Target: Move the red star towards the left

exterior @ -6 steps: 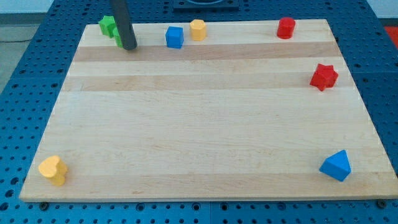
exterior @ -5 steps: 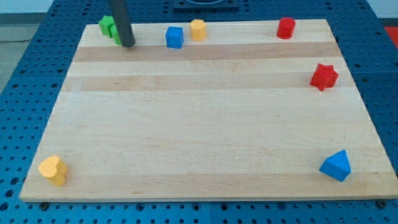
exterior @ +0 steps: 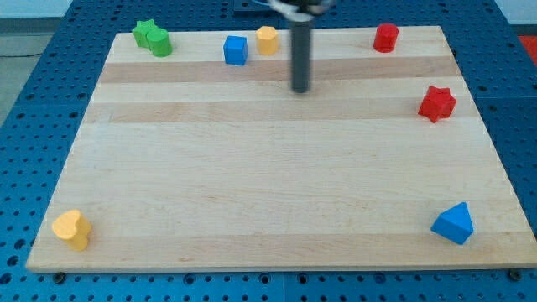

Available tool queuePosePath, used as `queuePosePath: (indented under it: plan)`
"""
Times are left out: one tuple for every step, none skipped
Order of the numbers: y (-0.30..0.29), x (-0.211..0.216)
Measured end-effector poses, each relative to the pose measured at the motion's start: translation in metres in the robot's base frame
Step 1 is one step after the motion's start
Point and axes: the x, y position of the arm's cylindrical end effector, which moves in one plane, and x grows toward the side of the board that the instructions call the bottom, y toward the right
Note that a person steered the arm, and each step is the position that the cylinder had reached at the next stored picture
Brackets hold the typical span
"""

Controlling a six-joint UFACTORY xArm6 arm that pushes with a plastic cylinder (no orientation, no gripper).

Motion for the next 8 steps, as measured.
queuePosePath:
  plan:
    - [0.098, 0.0]
    - [0.197, 0.0]
    - [0.251, 0.02]
    - [0.235, 0.051]
    - [0.182, 0.051]
    - [0.123, 0.051]
    - [0.069, 0.051]
    - [0.029, 0.069]
